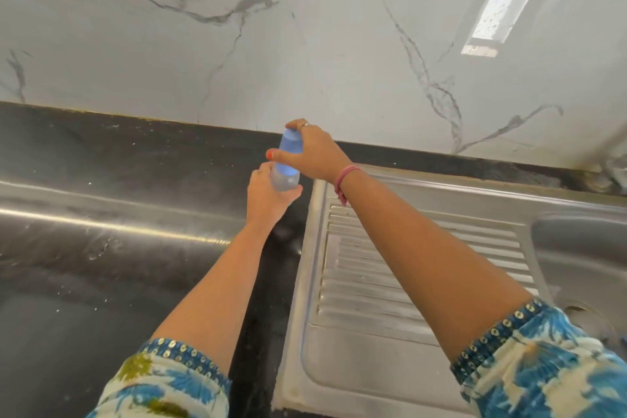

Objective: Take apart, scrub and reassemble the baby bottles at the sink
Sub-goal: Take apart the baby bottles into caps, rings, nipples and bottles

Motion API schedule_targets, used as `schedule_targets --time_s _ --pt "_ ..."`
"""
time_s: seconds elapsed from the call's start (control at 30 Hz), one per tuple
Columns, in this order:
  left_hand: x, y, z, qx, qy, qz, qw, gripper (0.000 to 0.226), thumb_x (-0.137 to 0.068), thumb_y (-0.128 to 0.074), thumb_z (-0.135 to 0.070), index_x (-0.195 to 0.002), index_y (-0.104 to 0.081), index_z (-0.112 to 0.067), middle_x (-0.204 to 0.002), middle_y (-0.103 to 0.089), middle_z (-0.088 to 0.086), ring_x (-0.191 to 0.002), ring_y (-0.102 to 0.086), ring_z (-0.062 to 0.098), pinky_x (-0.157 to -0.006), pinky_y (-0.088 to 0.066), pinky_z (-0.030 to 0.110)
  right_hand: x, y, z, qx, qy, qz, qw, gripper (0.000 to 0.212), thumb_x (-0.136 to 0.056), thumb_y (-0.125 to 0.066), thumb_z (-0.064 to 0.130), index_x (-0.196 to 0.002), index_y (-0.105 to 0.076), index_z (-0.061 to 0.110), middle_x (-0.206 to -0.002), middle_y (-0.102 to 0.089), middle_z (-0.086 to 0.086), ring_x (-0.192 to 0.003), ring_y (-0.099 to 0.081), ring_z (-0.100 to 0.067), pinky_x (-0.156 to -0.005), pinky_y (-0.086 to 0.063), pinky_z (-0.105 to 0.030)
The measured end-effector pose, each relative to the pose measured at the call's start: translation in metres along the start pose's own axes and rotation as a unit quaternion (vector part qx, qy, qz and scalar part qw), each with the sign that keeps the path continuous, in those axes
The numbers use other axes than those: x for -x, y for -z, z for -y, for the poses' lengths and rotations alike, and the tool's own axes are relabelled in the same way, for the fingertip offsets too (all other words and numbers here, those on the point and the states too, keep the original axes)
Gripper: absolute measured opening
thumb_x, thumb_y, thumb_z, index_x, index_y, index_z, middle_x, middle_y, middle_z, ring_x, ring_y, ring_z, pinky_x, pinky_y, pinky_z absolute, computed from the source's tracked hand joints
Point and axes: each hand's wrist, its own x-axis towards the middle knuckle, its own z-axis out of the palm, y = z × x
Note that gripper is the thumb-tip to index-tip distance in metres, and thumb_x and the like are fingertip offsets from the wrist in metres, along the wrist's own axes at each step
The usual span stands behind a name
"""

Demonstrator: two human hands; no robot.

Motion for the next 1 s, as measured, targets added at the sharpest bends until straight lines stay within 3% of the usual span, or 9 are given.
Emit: schedule_targets --time_s 0.13,0.23,0.33,0.47,0.57,0.63,0.77,0.9,1.0 --pt "0.021 0.011 -0.017 0.030 -0.089 0.031 0.995 0.077 -0.078 -0.071 -0.023 -0.140 -0.032 -0.045 -0.109 -0.043 -0.007 -0.088 -0.054 0.002 -0.067 -0.043 0.015 0.011 0.028 -0.001 -0.002 -0.047 -0.052 0.998 0.045 -0.086 -0.062 0.056 -0.081 -0.054 0.012 -0.073 -0.062 -0.004 -0.051 -0.062 -0.013 -0.058 -0.052 -0.024" --pt "0.039 0.016 -0.030 -0.009 -0.161 0.064 0.985 0.073 -0.081 -0.066 -0.027 -0.140 -0.029 -0.048 -0.109 -0.045 -0.005 -0.089 -0.054 0.008 -0.067 -0.042 0.018 0.026 0.052 -0.006 -0.011 -0.066 -0.037 0.997 0.048 -0.086 -0.063 0.052 -0.069 -0.051 0.008 -0.054 -0.061 -0.006 -0.042 -0.057 -0.010 -0.056 -0.048 -0.018" --pt "0.057 0.019 -0.044 -0.030 -0.182 0.091 0.979 0.069 -0.077 -0.066 -0.033 -0.137 -0.033 -0.042 -0.110 -0.051 -0.004 -0.087 -0.056 0.014 -0.069 -0.046 0.027 0.051 0.079 -0.011 -0.029 -0.038 0.012 0.999 0.047 -0.084 -0.069 0.049 -0.069 -0.056 0.007 -0.065 -0.068 -0.011 -0.056 -0.067 -0.014 -0.060 -0.052 -0.019" --pt "0.079 0.020 -0.060 0.016 -0.162 0.209 0.964 0.062 -0.072 -0.065 -0.035 -0.126 -0.038 -0.049 -0.098 -0.064 -0.013 -0.082 -0.063 0.006 -0.072 -0.051 0.028 0.092 0.110 -0.025 -0.056 0.011 0.089 0.994 0.031 -0.086 -0.073 0.032 -0.104 -0.068 0.007 -0.096 -0.073 -0.007 -0.085 -0.072 -0.021 -0.081 -0.059 -0.032" --pt "0.096 0.014 -0.075 -0.009 -0.170 0.247 0.954 0.061 -0.070 -0.068 -0.034 -0.122 -0.039 -0.051 -0.093 -0.064 -0.013 -0.078 -0.063 0.006 -0.068 -0.049 0.026 0.127 0.133 -0.037 -0.108 0.012 0.140 0.984 0.031 -0.086 -0.073 0.019 -0.116 -0.065 0.017 -0.106 -0.071 0.001 -0.093 -0.071 -0.017 -0.077 -0.056 -0.023" --pt "0.106 0.007 -0.086 -0.042 -0.201 0.240 0.949 0.065 -0.071 -0.071 -0.033 -0.127 -0.040 -0.047 -0.101 -0.061 -0.017 -0.086 -0.061 0.005 -0.071 -0.046 0.023 0.150 0.147 -0.047 -0.131 -0.016 0.148 0.980 0.038 -0.085 -0.074 0.026 -0.121 -0.062 0.023 -0.113 -0.069 0.000 -0.097 -0.070 -0.018 -0.078 -0.055 -0.021" --pt "0.132 -0.013 -0.111 -0.177 -0.338 0.178 0.907 0.068 -0.077 -0.076 -0.044 -0.136 -0.047 -0.030 -0.116 -0.052 -0.002 -0.104 -0.052 0.018 -0.081 -0.048 0.033 0.190 0.164 -0.065 -0.083 -0.156 0.162 0.971 0.071 -0.069 -0.063 0.071 -0.108 -0.063 0.013 -0.088 -0.075 -0.005 -0.077 -0.074 -0.023 -0.063 -0.057 -0.024" --pt "0.163 -0.039 -0.135 -0.215 -0.373 0.180 0.884 0.067 -0.079 -0.068 -0.058 -0.136 -0.048 -0.029 -0.108 -0.056 0.000 -0.094 -0.058 0.020 -0.082 -0.049 0.037 0.235 0.183 -0.095 -0.038 -0.110 0.110 0.987 0.044 -0.084 -0.066 0.055 -0.091 -0.073 0.013 -0.076 -0.074 -0.002 -0.066 -0.071 -0.018 -0.061 -0.052 -0.017" --pt "0.184 -0.061 -0.150 -0.176 -0.342 0.241 0.891 0.067 -0.077 -0.068 -0.061 -0.134 -0.047 -0.033 -0.099 -0.061 -0.009 -0.089 -0.060 0.014 -0.071 -0.043 0.021 0.270 0.205 -0.112 0.032 -0.024 0.095 0.995 0.030 -0.082 -0.075 0.038 -0.111 -0.069 0.031 -0.088 -0.074 0.010 -0.079 -0.070 -0.010 -0.075 -0.053 -0.021"
